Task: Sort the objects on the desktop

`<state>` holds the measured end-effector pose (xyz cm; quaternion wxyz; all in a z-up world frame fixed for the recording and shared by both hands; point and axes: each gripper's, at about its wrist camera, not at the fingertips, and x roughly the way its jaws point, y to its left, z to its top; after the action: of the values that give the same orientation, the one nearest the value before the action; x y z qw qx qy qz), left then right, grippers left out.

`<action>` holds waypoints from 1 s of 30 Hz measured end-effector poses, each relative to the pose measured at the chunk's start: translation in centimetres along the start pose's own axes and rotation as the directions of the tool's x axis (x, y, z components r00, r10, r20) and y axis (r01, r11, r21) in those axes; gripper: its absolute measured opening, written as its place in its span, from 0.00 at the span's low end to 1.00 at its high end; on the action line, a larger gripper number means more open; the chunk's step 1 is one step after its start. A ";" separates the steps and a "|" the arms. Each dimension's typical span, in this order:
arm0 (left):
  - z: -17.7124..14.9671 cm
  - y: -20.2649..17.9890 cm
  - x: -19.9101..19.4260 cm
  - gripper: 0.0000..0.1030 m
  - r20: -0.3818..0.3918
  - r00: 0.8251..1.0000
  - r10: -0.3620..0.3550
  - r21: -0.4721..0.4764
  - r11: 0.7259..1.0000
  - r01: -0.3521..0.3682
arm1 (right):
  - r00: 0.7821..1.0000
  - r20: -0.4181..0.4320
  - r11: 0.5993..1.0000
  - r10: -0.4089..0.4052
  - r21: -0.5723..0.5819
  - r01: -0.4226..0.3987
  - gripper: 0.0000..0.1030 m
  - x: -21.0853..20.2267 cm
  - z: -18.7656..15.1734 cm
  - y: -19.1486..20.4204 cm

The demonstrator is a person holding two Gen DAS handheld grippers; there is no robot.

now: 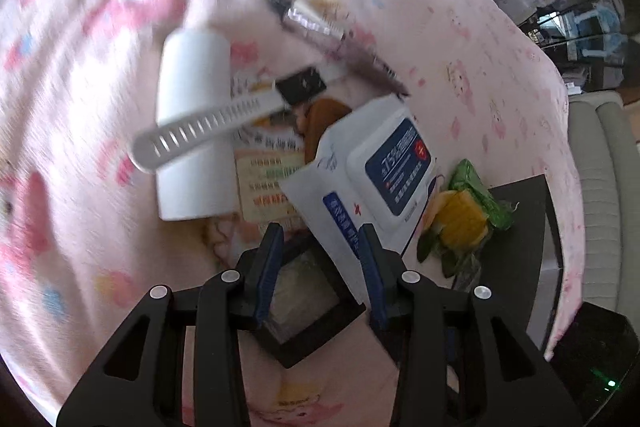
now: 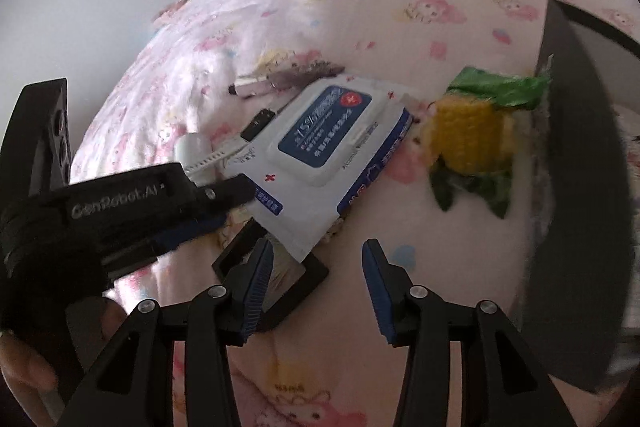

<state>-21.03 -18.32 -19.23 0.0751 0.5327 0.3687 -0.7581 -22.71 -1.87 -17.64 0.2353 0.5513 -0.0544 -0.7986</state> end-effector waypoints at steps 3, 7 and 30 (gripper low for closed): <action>-0.2 0.4 0.1 0.38 -0.003 1.000 -0.017 -0.030 0.999 0.017 | 0.998 -0.027 0.998 0.052 0.040 -0.050 0.41 1.7 -0.1 -0.3; -0.3 0.1 0.1 0.38 0.000 1.000 -0.020 -0.025 0.999 0.019 | 0.991 -0.031 0.988 0.129 0.086 -0.126 0.23 3.0 -0.1 -0.6; -0.3 0.2 -1.0 0.37 0.032 0.996 -0.085 -0.053 0.995 0.086 | 0.996 0.075 0.997 0.049 0.063 -0.054 0.02 -3.4 -2.9 -1.9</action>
<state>-20.29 -18.49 -18.52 0.0623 0.5030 0.4103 -0.7582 -19.76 1.77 -16.47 0.2357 0.5274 -0.1031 -0.8097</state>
